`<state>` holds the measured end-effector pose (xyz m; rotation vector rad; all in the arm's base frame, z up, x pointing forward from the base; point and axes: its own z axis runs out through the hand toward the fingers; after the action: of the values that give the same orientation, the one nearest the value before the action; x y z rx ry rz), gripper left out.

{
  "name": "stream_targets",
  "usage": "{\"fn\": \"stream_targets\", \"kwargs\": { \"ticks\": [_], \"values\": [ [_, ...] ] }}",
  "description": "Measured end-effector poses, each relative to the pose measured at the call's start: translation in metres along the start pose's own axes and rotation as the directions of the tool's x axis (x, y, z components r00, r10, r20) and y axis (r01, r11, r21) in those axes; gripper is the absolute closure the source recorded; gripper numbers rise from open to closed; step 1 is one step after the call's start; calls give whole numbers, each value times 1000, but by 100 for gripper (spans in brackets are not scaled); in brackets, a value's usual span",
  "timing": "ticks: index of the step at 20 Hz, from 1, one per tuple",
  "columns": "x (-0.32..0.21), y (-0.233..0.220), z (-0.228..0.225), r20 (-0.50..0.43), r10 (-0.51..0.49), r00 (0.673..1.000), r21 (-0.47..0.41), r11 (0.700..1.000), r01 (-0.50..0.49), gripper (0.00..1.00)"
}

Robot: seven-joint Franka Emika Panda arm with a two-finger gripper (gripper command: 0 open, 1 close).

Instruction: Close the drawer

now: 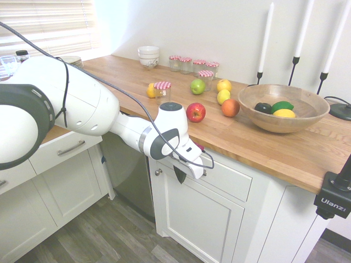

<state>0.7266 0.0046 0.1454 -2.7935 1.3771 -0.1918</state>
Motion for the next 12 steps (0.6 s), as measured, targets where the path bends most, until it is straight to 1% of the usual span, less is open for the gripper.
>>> {"fn": "stream_targets", "kwargs": {
  "ticks": [2,4,8,9,12],
  "values": [
    [-9,15,-6,28,-20,999,-37,999,21,100],
    [-16,28,-20,42,-38,998,-56,998,41,100],
    [-28,54,-68,54,-68,996,-65,995,71,100],
    [-32,60,-83,55,-69,996,-62,995,73,0],
    [-45,84,-128,52,-75,996,-51,996,77,0]
  ]
}}
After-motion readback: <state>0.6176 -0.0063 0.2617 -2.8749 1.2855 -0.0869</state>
